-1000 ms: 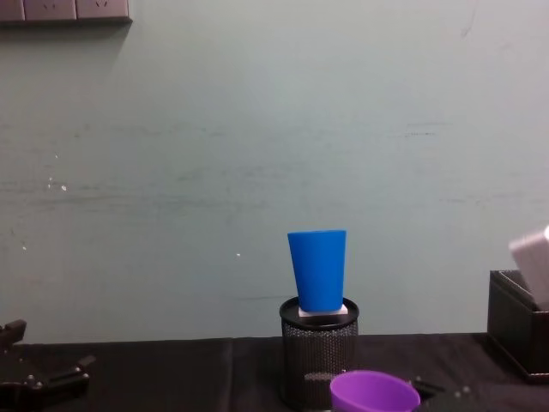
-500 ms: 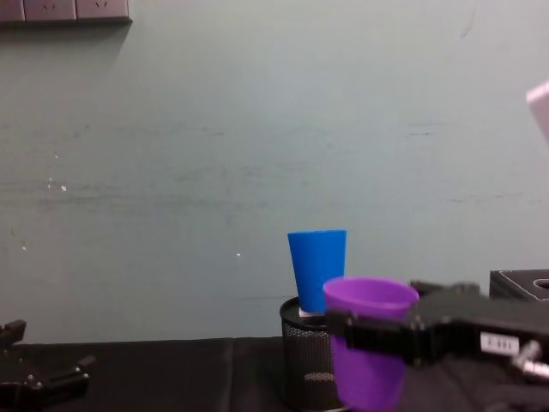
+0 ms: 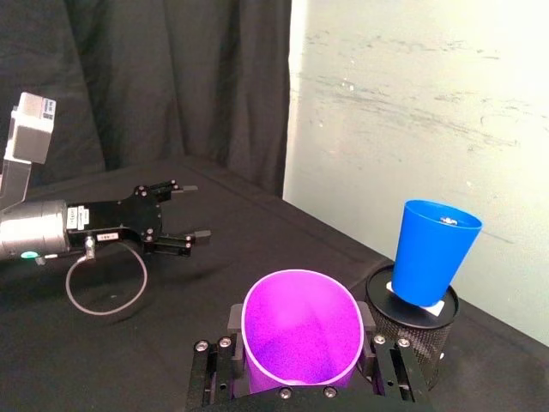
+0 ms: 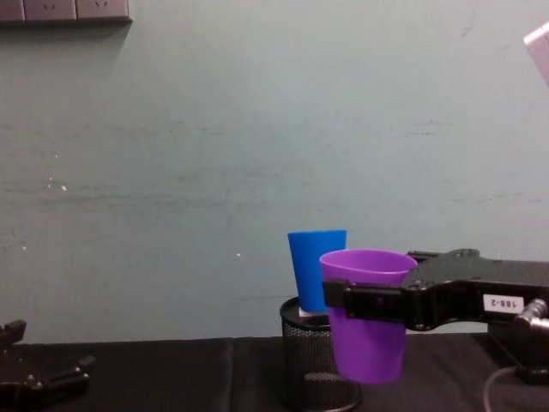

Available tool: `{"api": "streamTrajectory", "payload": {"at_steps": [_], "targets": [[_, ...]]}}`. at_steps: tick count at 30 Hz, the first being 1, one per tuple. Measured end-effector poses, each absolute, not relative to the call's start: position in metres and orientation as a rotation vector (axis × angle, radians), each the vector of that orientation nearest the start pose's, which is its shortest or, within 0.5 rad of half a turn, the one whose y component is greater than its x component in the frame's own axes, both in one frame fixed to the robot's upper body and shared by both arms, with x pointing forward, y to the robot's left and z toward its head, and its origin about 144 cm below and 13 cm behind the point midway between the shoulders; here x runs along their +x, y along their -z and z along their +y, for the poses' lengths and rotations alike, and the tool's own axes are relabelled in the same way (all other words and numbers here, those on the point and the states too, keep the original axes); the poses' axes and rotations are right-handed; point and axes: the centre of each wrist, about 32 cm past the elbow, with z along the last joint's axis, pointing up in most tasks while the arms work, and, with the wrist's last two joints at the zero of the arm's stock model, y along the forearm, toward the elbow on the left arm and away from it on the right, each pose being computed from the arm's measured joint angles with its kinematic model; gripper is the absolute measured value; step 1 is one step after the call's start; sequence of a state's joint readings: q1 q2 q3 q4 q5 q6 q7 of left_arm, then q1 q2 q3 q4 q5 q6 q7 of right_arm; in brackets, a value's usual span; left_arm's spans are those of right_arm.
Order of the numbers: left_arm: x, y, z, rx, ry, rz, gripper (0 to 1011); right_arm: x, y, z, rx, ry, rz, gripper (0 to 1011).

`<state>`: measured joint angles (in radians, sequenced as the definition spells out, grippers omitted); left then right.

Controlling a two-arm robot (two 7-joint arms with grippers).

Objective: Pick up one cup with a gripper and tap it against the other cup.

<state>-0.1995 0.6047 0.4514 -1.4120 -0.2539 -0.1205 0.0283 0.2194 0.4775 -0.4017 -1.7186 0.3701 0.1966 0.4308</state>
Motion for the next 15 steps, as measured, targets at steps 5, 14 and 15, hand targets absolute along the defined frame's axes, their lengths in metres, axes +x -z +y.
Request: {"api": "streamTrajectory", "payload": {"at_steps": [5,14,15], "targets": [[0.4886,-1.1398,0.3097,0.304,-1.248,-0.285,1000,0.4856,-1.231,-0.2308,-0.146,0.736,-0.085,731],[0.4886,-1.1398,0.3097,0.304,-1.248,-0.285,1000,0.4857,-1.2307,-0.2305,-0.145,0.737,-0.083,731],[0.4886,-1.1398,0.3097,0.304,-1.248,-0.285,1000,0.4857,-1.2306,-0.2305,-0.145,0.738,-0.083,731]]}}
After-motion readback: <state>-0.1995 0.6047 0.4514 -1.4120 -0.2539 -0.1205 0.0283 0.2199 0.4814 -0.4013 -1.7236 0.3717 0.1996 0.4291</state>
